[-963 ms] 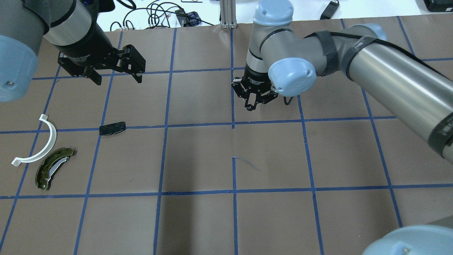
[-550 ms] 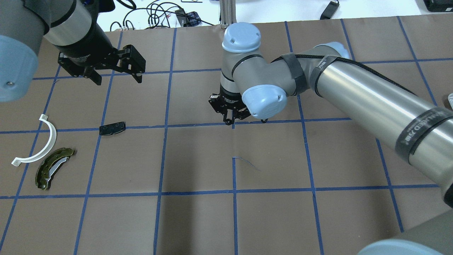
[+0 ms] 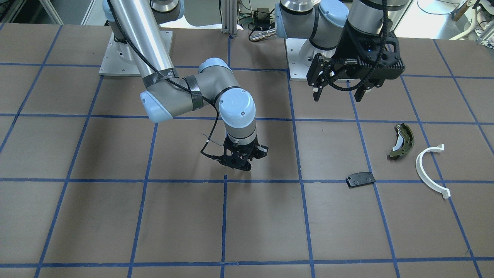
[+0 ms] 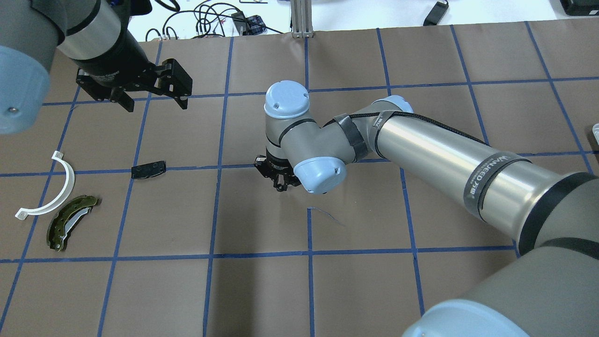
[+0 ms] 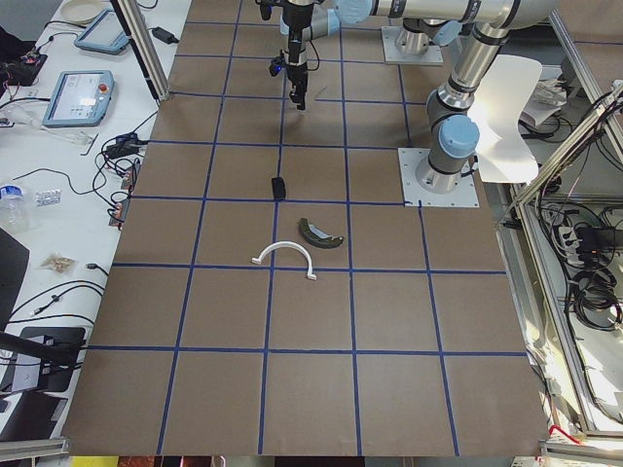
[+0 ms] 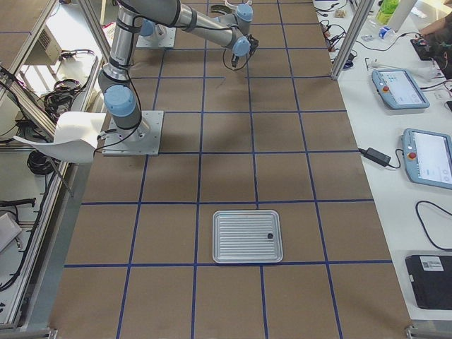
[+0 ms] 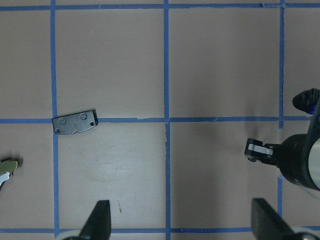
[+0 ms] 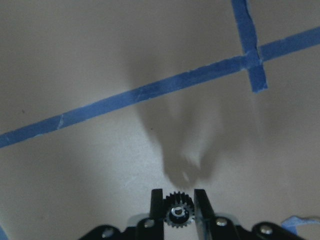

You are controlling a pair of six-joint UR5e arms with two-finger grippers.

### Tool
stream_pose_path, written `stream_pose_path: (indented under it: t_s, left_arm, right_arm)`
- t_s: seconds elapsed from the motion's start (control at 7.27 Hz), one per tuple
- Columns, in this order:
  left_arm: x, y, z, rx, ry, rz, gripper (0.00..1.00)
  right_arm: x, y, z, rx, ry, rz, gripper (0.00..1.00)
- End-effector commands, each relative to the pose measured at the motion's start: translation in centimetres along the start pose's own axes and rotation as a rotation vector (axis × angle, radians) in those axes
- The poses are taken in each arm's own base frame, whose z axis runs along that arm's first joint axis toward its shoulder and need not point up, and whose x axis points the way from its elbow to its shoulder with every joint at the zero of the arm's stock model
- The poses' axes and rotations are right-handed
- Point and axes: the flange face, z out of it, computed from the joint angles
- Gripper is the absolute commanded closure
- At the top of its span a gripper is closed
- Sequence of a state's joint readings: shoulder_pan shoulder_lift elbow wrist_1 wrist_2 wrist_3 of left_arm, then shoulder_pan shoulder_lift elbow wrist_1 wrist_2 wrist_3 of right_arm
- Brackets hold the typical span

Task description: Place bearing gear from tray to pile

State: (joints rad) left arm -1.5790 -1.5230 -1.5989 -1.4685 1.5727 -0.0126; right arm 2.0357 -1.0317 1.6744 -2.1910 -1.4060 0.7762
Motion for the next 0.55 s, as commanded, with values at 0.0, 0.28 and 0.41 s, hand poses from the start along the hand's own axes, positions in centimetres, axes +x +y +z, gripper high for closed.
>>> stream_pose_path:
  t_s: [0.0, 0.28, 0.41]
  left_arm:
    - [0.0, -0.6, 0.9, 0.019, 0.002, 0.001, 0.00]
    - [0.0, -1.0, 2.0, -0.004, 0.006, 0.000, 0.00]
    - [-0.1, -0.7, 4.6, -0.056, 0.002, -0.002, 0.00]
  right_arm:
    - [0.2, 0.2, 0.4, -0.004, 0.007, 0.000, 0.47]
    - [0.7, -1.0, -1.5, 0.027, -0.006, 0.000, 0.15]
    - [2.0, -2.5, -4.1, 0.056, -0.026, 0.002, 0.16]
